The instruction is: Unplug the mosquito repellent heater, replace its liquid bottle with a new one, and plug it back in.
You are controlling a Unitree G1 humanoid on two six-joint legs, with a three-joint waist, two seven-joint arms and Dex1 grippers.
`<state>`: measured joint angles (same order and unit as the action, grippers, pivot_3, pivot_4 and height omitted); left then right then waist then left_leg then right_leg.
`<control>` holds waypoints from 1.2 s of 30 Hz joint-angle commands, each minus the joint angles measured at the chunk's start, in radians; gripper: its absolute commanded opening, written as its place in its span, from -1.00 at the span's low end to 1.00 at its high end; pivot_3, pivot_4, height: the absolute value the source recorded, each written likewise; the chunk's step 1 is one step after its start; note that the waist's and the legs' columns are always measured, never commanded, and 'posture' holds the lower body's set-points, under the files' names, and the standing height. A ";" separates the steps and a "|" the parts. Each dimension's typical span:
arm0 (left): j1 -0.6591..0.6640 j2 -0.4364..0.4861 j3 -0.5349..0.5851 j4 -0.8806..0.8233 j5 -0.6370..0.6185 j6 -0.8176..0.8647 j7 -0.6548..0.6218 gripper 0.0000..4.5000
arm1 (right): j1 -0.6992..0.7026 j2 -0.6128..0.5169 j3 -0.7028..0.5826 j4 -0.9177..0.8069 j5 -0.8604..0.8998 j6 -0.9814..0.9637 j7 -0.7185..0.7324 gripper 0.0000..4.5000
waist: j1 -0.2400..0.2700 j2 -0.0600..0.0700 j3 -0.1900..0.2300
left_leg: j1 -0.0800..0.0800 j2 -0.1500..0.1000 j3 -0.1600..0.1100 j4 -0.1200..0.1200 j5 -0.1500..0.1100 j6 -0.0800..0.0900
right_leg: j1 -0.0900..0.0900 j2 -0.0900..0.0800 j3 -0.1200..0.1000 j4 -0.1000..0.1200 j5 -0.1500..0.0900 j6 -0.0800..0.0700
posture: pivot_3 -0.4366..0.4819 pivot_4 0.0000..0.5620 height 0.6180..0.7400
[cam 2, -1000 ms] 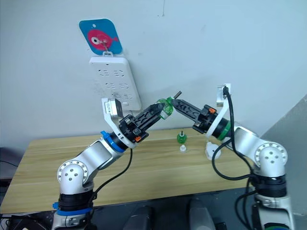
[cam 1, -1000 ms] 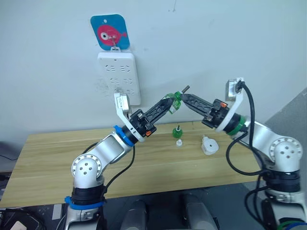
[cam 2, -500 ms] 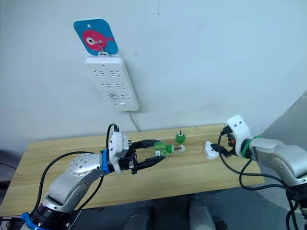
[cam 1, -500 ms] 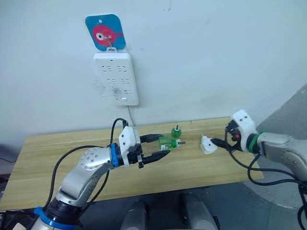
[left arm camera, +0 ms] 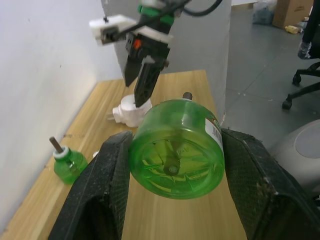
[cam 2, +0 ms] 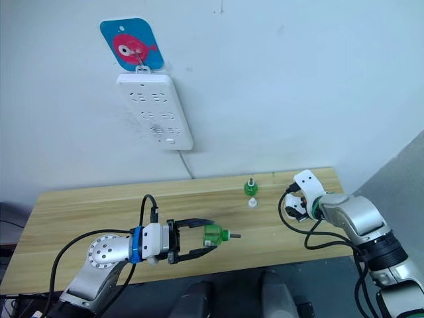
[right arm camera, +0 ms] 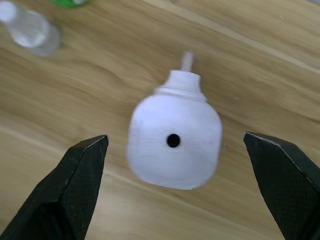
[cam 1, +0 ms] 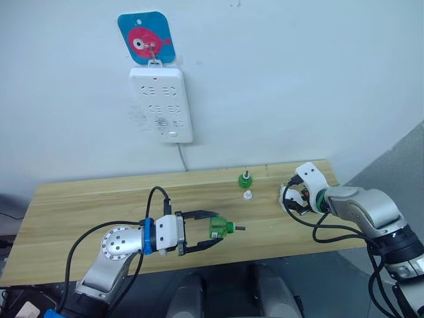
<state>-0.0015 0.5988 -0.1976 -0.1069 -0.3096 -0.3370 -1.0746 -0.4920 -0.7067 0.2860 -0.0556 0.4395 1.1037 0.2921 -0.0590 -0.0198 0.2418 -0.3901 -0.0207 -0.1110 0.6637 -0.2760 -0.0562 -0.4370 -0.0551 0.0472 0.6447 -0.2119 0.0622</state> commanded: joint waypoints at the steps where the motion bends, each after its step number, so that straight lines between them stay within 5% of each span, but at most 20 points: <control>1: 0.012 -0.013 0.008 -0.030 0.007 -0.016 0.014 0.05 | -0.021 0.019 -0.001 0.016 -0.043 0.006 0.037 1.00 | -0.001 0.000 0.000 | 0.000 0.000 0.000 0.000 0.000 0.000 | 0.000 0.000 0.000 0.000 0.000 0.000 | -0.17 -0.01 1.00; 20: 0.017 -0.041 0.009 -0.017 0.033 -0.039 0.024 0.05 | -0.160 0.134 -0.015 0.307 -0.172 0.022 0.187 1.00 | 0.000 0.001 0.002 | 0.000 0.000 -0.001 -0.001 0.000 0.000 | 0.000 0.000 0.000 0.000 0.000 0.000 | -0.12 -0.06 1.00; 25: 0.013 -0.041 0.008 -0.011 0.032 -0.036 0.023 0.05 | -0.147 0.144 -0.029 0.291 -0.187 0.031 0.193 0.32 | 0.000 0.000 0.002 | 0.000 0.000 -0.001 -0.001 0.000 0.000 | 0.000 0.000 0.000 0.000 0.000 0.000 | -0.13 -0.07 1.00; 28: 0.009 -0.038 0.007 -0.015 0.027 -0.029 0.018 0.05 | -0.136 0.137 -0.037 0.272 -0.194 0.037 0.200 0.32 | 0.000 0.001 0.002 | 0.000 0.000 -0.001 -0.001 0.000 0.000 | 0.000 0.000 -0.001 0.000 0.000 0.000 | -0.13 -0.08 1.00; 32: -0.012 -0.030 0.022 -0.041 -0.002 0.081 0.040 0.05 | -0.114 0.115 -0.107 0.207 -0.163 0.071 0.212 0.32 | 0.001 0.001 0.002 | 0.000 0.000 -0.001 -0.001 0.000 0.000 | 0.000 0.000 -0.001 0.000 0.000 0.000 | -0.12 -0.12 1.00; 36: -0.059 -0.010 0.071 -0.137 -0.159 0.430 0.114 0.05 | -0.065 0.099 -0.304 0.049 -0.049 0.169 0.248 0.32 | 0.002 0.000 0.002 | 0.000 0.000 -0.001 0.000 0.000 0.000 | 0.000 0.000 -0.001 0.000 0.000 0.001 | -0.13 -0.13 1.00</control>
<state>-0.0462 0.5786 -0.1592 -0.1758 -0.3942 -0.0073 -0.9896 -0.5581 -0.5961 0.0665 0.0747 0.3385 1.2377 0.5203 -0.0572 -0.0194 0.2439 -0.3910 -0.0210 -0.1132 0.6634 -0.2760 -0.0562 -0.4371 -0.0551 0.0459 0.6452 -0.2117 0.0629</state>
